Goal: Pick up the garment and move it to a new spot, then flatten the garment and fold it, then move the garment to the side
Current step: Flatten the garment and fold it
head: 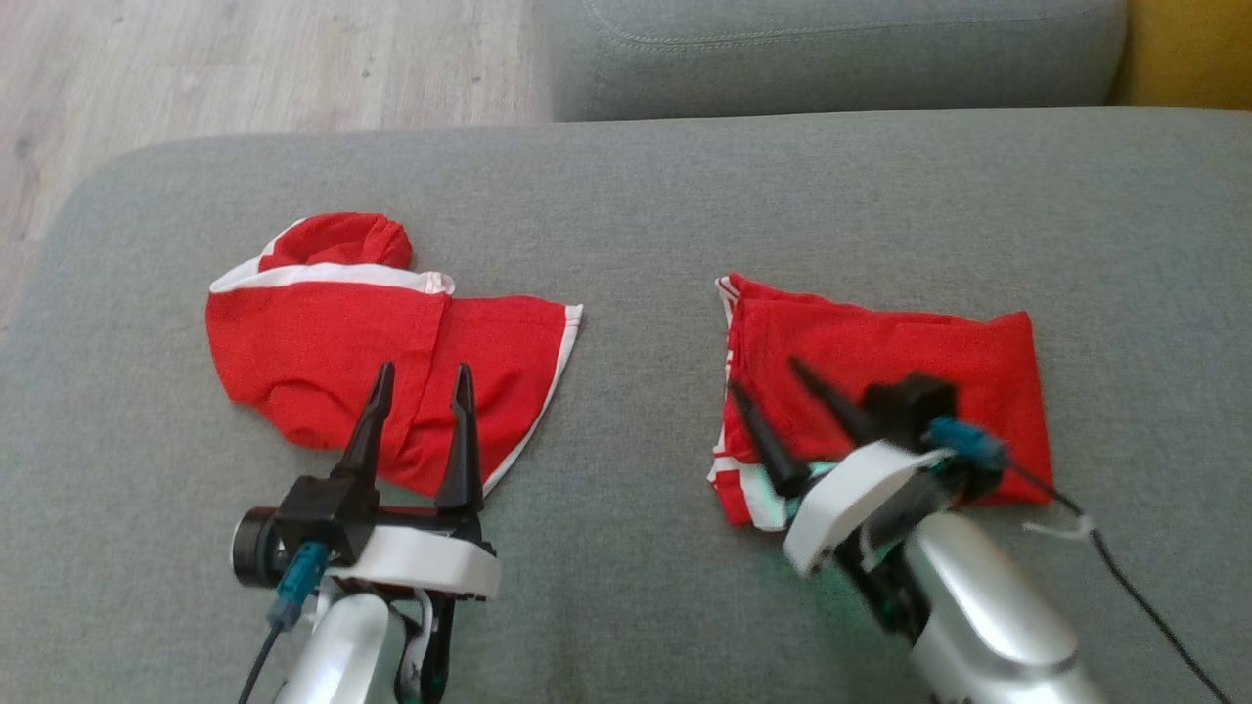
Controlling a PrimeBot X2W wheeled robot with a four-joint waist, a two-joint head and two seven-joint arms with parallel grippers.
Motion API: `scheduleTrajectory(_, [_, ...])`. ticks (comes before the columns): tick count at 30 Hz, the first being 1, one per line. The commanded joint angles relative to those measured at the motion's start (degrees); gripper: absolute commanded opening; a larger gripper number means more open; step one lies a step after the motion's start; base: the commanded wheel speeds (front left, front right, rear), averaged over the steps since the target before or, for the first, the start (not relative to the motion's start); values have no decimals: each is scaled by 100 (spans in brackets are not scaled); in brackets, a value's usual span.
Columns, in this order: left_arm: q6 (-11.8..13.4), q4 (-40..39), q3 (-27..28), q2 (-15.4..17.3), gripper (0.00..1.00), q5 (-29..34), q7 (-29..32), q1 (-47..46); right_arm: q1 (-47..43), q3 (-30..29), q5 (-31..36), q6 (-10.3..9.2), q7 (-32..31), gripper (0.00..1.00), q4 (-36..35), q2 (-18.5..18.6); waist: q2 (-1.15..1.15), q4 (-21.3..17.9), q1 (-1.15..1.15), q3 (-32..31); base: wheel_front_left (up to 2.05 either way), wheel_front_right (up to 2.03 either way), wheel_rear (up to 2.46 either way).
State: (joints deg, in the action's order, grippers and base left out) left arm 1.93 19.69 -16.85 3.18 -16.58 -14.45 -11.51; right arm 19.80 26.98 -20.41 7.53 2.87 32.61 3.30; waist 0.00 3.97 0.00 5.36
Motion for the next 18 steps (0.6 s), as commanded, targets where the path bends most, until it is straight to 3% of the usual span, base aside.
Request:
scheduleTrajectory(1, [-8,-181,185,10,100,-4,-55,-205,314,-147,130,-4,258,100,-233,-42,0,-39,0,-33,0,0,0])
scheduleTrajectory(5, [5,-218,196,7,100,4,-55,-176,286,-575,382,-4,620,100,-346,-42,0,-87,0,-46,0,0,0])
scheduleTrajectory(9, [26,-287,232,2,100,18,-55,-127,96,-1310,1100,-4,986,100,-595,-42,0,-158,0,-49,0,0,0])
scheduleTrajectory(13, [31,-349,274,-4,100,33,-55,-78,-278,-2092,1575,-4,1120,100,-939,-42,0,-199,0,-39,0,0,0])
scheduleTrajectory(18, [89,-329,340,-11,100,174,-55,55,-901,-2630,1921,-4,1181,100,-1431,-42,0,-238,0,-55,0,0,0])
